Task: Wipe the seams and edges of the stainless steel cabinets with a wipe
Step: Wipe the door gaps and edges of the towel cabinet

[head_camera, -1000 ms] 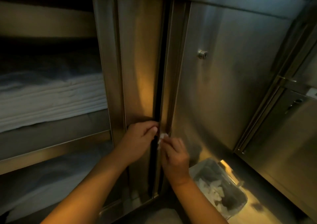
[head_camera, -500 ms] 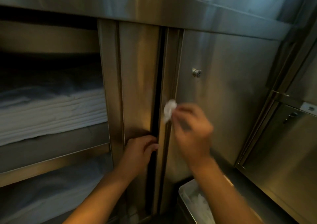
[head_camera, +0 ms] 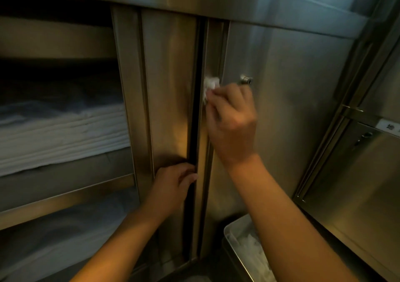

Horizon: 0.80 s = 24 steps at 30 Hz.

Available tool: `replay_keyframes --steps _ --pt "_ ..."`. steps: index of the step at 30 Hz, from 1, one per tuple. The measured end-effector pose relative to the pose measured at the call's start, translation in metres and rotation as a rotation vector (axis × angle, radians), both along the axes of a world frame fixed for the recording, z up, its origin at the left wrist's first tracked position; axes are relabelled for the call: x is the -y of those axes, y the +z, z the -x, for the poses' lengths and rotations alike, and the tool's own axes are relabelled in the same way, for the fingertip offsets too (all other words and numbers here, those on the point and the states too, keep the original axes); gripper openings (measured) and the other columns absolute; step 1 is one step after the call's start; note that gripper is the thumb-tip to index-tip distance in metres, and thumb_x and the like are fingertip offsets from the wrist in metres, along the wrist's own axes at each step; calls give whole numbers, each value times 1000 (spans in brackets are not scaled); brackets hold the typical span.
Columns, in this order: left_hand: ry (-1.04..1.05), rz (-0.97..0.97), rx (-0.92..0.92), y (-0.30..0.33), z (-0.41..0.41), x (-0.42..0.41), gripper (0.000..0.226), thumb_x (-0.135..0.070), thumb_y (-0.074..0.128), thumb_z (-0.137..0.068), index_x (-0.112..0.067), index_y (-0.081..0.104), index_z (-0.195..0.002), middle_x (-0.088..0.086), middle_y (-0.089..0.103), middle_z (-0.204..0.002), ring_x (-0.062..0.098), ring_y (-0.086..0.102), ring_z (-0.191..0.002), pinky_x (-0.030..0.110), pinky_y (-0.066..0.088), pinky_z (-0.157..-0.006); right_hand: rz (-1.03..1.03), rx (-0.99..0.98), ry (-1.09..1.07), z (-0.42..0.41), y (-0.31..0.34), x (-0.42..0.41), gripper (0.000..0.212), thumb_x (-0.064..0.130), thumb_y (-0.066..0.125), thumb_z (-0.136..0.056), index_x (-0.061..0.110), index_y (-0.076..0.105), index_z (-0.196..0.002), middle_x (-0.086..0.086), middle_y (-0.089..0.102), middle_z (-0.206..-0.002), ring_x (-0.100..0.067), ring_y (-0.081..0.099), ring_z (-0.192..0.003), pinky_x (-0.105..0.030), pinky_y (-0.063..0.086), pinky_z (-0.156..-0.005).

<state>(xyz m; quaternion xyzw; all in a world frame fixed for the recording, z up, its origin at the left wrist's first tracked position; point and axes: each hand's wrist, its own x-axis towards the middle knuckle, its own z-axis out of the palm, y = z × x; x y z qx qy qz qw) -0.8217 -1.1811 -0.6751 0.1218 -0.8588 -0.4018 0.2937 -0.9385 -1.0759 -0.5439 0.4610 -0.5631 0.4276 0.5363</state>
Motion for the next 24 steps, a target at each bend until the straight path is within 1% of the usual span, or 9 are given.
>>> replay_keyframes --steps 2,5,8,10,14,17,19,21,24 --pt "-10 -34 9 1 0 0 15 -14 69 -98 -21 76 -109 -11 77 -95 -3 71 -89 15 53 -79 -88 7 6 -1 -37 -7 11 -1 67 -97 -3 77 -92 -15 70 -90 -31 58 -76 -37 51 -71" --pt "-59 -35 33 6 -5 0 20 -14 66 -100 -32 72 -107 -14 76 -94 -3 71 -88 17 54 -79 -231 50 49 -1 -97 -19 13 0 65 -99 -3 78 -102 -15 72 -99 -30 62 -79 -39 54 -75" --pt "-90 -25 70 10 -9 1 20 -17 61 -103 -33 73 -109 -11 76 -97 1 71 -92 26 57 -85 -300 102 60 -5 -146 -26 15 4 65 -101 -2 78 -106 -15 73 -102 -26 63 -85 -31 54 -85" --pt "-93 -26 90 11 -10 2 19 -20 60 -104 -27 73 -115 -10 76 -100 2 71 -95 26 57 -86 -324 115 80 -7 -176 -28 16 5 65 -101 -2 77 -107 -15 73 -103 -22 61 -88 -25 50 -88" --pt "-87 -25 83 10 -11 0 20 -24 66 -101 -29 69 -120 -18 74 -103 -8 68 -99 8 50 -83 -445 172 109 -3 -244 -36 15 4 69 -98 -2 75 -110 -15 72 -107 -24 64 -88 -31 55 -82" --pt "-78 -52 77 8 -10 -2 26 -18 74 -95 -25 69 -120 -16 74 -104 -7 69 -101 11 53 -89 -521 204 129 -3 -295 -43 14 6 68 -99 2 75 -110 -11 70 -108 -26 67 -86 -34 58 -78" --pt "-66 -39 75 8 -10 -3 29 -15 75 -93 -23 69 -121 -15 74 -104 -6 69 -100 13 54 -90 -588 255 151 -5 -328 -47 16 10 60 -103 5 74 -109 -5 66 -109 -25 66 -86 -34 59 -74" --pt "-53 -26 63 9 -10 -5 31 -12 75 -93 -30 67 -116 -20 71 -100 -10 68 -98 9 52 -88 -685 316 154 -6 -359 -49 17 14 58 -102 9 73 -108 1 60 -112 -25 65 -84 -36 59 -66" --pt "-39 -4 49 11 -11 -9 39 -9 75 -93 -44 60 -104 -29 66 -91 -17 66 -94 3 49 -82 -791 406 137 -8 -393 -50 11 10 73 -90 11 74 -101 2 61 -109 -24 63 -81 -36 55 -57"
